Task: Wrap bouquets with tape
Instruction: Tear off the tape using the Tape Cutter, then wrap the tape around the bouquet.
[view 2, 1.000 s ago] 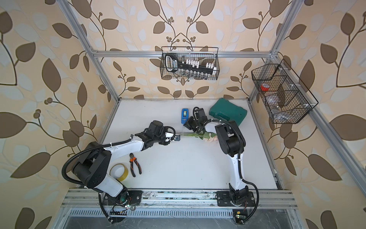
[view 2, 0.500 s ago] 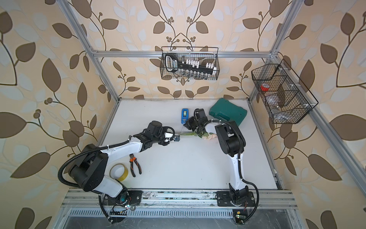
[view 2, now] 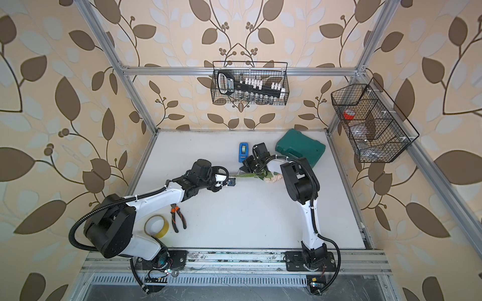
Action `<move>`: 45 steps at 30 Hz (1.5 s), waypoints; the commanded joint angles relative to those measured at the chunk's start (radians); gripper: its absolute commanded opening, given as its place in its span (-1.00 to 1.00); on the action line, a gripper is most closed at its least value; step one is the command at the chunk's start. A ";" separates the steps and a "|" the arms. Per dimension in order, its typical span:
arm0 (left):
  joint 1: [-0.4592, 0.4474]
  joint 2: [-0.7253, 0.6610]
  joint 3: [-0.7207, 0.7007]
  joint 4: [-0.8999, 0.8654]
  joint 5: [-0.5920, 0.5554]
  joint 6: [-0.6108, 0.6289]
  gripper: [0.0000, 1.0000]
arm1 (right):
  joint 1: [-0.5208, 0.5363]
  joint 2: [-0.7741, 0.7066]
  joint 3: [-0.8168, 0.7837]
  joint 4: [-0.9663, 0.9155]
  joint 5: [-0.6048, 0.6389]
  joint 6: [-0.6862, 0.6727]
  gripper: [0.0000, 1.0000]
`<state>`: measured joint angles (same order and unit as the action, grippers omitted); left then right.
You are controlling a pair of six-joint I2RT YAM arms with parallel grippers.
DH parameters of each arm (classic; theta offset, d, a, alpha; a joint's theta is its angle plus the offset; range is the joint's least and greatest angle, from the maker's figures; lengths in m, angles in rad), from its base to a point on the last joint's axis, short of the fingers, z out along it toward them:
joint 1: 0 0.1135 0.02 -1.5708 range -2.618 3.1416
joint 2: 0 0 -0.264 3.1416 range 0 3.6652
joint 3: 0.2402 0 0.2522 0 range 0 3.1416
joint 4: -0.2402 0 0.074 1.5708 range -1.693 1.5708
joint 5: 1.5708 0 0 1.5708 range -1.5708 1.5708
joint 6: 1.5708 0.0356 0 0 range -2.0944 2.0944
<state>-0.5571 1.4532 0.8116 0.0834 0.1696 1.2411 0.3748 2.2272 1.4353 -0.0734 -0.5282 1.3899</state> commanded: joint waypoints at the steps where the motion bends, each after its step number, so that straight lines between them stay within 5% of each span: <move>1: -0.037 -0.097 0.006 0.032 0.191 0.068 -1.00 | -0.016 0.080 -0.100 -0.132 0.120 0.069 -1.00; 8: -0.039 -0.112 0.012 0.010 0.219 0.071 -1.00 | -0.015 -0.040 -0.076 -0.089 0.168 -0.038 -0.95; 12: -0.038 -0.184 0.020 -0.081 0.250 0.074 -1.00 | -0.068 -0.199 -0.157 0.043 0.126 -0.091 -0.14; 16: -0.041 -0.266 0.028 -0.210 0.287 0.076 -1.00 | -0.132 -0.353 -0.171 0.076 0.074 -0.227 0.38; 21: -0.042 -0.316 0.066 -0.348 0.260 -0.021 -1.00 | -0.180 -0.546 -0.098 0.009 0.061 -0.453 0.48; 29: -0.041 -0.336 0.145 -0.401 0.038 -0.424 -1.00 | -0.173 -0.834 0.023 -0.187 0.086 -0.974 0.38; 36: -0.040 -0.428 0.217 -0.390 0.033 -0.567 -1.00 | -0.033 -1.211 -0.359 -0.006 -0.074 -1.268 0.37; 39: -0.040 -0.449 0.271 -0.439 0.097 -0.601 -1.00 | -0.018 -1.391 -0.632 0.237 -0.193 -1.302 0.39; 41: -0.040 -0.456 0.307 -0.468 0.120 -0.626 -1.00 | 0.000 -1.470 -0.772 0.353 -0.201 -1.297 0.61; 45: -0.040 -0.486 0.329 -0.457 0.183 -0.676 -1.00 | 0.047 -1.492 -0.937 0.491 -0.187 -1.333 0.73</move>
<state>-0.6006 0.9993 1.1065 -0.3920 0.2665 0.6395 0.3969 0.7315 0.5613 0.2310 -0.6777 0.1272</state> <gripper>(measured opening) 0.090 0.859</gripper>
